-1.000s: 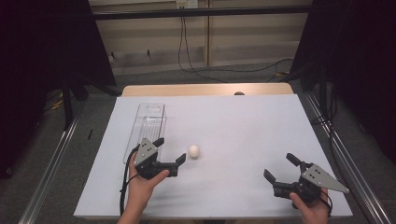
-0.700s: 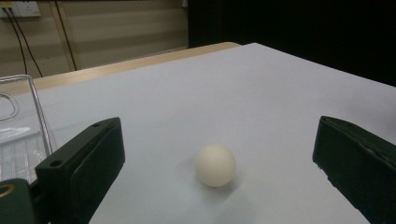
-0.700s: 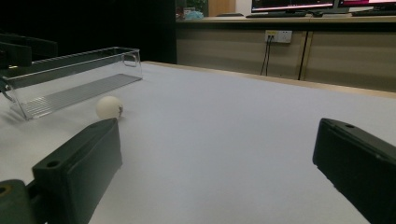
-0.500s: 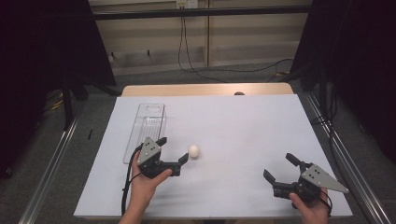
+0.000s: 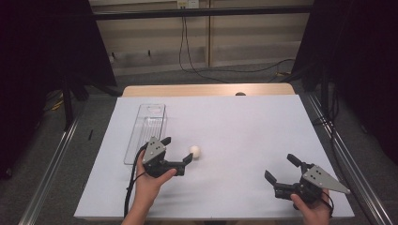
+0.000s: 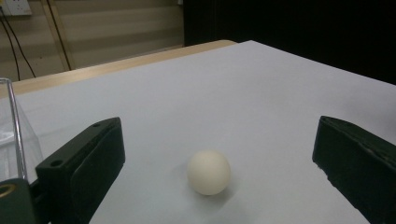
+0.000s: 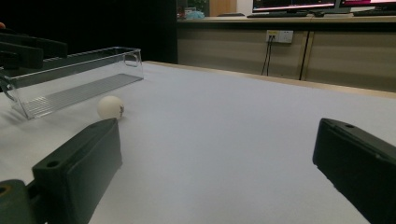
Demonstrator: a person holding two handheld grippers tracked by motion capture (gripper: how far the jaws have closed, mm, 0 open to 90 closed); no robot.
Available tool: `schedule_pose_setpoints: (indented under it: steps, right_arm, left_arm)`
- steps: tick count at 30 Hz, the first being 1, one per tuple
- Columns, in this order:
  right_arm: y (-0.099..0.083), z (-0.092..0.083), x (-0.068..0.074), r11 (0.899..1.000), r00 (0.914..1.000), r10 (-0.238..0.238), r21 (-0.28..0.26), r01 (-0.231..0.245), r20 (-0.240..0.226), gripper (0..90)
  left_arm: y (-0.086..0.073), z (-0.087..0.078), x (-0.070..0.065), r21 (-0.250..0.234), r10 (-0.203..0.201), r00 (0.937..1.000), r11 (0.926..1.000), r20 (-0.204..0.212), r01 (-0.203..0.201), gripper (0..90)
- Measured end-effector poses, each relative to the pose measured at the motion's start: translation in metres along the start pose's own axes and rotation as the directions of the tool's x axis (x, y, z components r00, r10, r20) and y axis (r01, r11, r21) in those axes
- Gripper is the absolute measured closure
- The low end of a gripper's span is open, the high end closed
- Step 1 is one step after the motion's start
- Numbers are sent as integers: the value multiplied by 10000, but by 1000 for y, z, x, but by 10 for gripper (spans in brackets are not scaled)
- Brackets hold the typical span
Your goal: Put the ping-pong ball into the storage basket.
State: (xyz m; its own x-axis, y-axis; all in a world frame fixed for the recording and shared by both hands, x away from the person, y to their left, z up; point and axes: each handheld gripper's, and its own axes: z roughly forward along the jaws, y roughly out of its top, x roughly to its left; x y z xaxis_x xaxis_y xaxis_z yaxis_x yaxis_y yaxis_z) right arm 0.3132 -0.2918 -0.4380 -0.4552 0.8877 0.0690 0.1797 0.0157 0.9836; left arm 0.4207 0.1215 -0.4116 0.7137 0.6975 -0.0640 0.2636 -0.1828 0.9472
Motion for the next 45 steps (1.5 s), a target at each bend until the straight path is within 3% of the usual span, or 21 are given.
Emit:
schedule_pose_setpoints:
  steps: [45]
  right_arm:
    - [1,0,0,10000,10000,67,-34,-67,38,7]
  left_arm:
    - [-2,24,2,632,-147,9999,9979,-75,151,29]
